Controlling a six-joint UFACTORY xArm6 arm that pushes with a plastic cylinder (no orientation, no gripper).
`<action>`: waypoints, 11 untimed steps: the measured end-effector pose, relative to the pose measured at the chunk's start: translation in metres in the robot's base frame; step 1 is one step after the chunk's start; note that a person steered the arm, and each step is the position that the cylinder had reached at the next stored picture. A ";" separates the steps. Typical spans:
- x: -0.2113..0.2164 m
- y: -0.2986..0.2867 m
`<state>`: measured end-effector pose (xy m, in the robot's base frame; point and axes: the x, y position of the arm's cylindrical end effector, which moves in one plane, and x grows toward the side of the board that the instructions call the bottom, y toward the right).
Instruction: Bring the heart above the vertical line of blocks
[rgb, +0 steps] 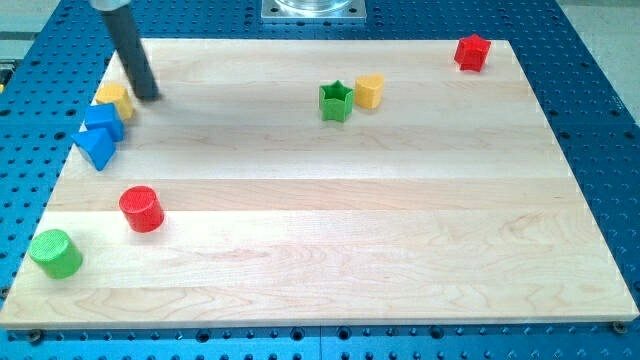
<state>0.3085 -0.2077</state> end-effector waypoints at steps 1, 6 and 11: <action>-0.012 0.092; -0.017 0.239; -0.019 0.064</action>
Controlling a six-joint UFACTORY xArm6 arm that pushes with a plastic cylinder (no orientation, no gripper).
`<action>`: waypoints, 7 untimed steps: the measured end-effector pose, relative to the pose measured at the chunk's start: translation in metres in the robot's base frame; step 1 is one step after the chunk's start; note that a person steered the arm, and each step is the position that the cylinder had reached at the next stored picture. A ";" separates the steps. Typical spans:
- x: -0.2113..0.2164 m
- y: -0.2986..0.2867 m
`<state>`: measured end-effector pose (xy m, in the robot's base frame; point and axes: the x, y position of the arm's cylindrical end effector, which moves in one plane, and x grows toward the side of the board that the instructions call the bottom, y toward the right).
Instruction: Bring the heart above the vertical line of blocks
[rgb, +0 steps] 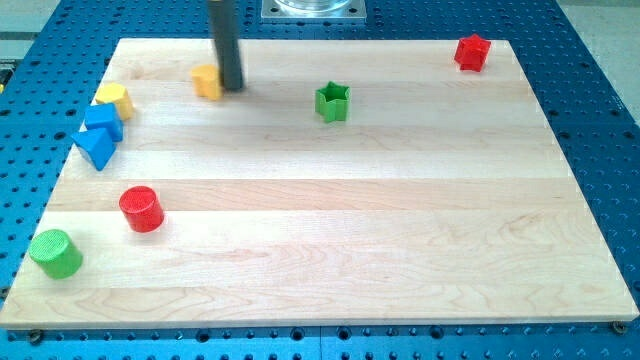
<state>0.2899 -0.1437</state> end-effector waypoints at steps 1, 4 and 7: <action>0.026 -0.020; 0.034 -0.035; 0.009 -0.042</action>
<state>0.2989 -0.1856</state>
